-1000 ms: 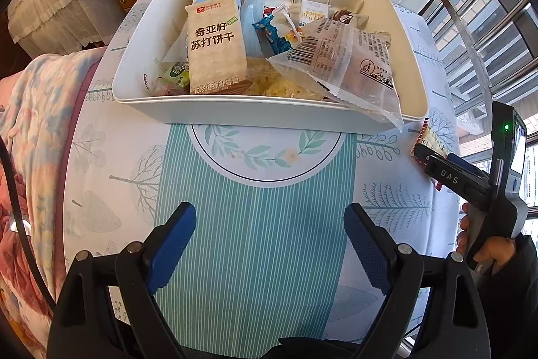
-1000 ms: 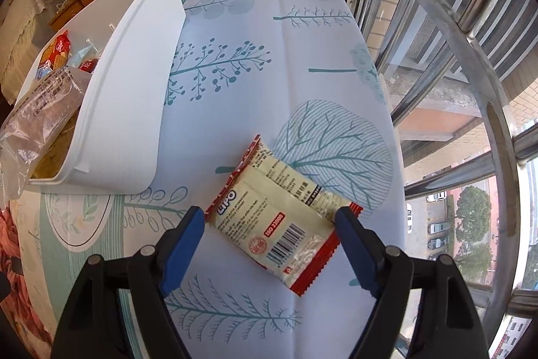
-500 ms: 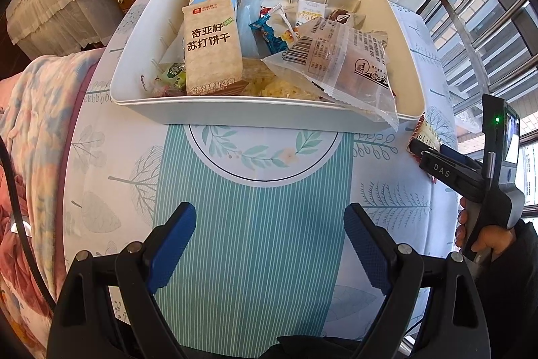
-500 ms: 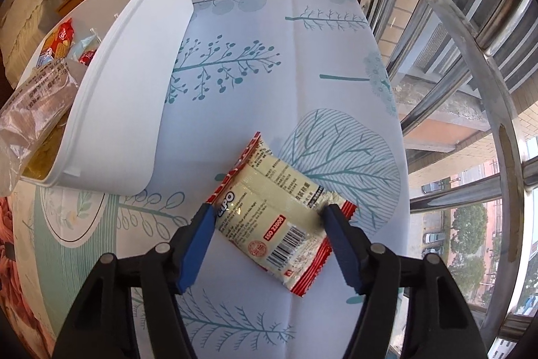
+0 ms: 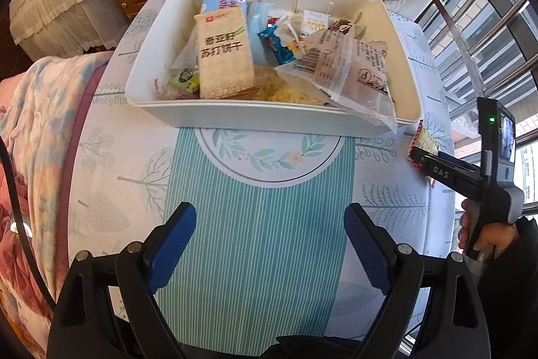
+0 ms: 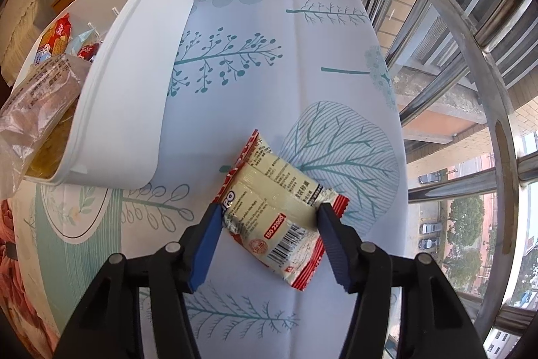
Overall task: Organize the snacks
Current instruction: 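Lift the biscuit packet with the right tool and drop it into the tray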
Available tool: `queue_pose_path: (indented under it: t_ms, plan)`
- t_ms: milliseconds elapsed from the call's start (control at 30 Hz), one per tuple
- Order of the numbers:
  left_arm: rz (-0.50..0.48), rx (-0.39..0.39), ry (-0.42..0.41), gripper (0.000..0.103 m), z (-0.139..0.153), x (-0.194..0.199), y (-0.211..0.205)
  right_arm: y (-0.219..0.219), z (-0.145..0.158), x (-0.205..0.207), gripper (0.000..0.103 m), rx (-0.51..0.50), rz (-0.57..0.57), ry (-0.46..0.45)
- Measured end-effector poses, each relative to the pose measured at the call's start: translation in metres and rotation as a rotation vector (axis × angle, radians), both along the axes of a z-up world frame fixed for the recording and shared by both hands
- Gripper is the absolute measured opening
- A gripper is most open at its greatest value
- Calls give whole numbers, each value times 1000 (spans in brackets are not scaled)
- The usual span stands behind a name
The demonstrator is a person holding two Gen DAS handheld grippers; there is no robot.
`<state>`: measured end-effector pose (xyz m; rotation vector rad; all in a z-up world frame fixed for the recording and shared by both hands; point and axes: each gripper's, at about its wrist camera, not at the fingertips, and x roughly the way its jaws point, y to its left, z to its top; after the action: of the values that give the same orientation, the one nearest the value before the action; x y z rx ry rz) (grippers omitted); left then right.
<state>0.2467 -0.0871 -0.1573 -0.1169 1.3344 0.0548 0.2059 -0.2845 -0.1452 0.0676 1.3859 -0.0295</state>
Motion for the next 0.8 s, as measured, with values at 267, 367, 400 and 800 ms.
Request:
queue_pose_path:
  t_ms: [267,367,400,800]
  plan:
    - [35,-25,-29,89,13,-3,10,14,41,-11,58,20,54,-9]
    - [11,-20,-57,89,26,-1,9,18,62,-13,58,33,48,-40]
    - [3,-21,-69,89,30,1,8,21,70,-13,58,40,48,-53]
    - [9,-4,-197,89,79,-8,37,86,132,22,59,83,176,-189]
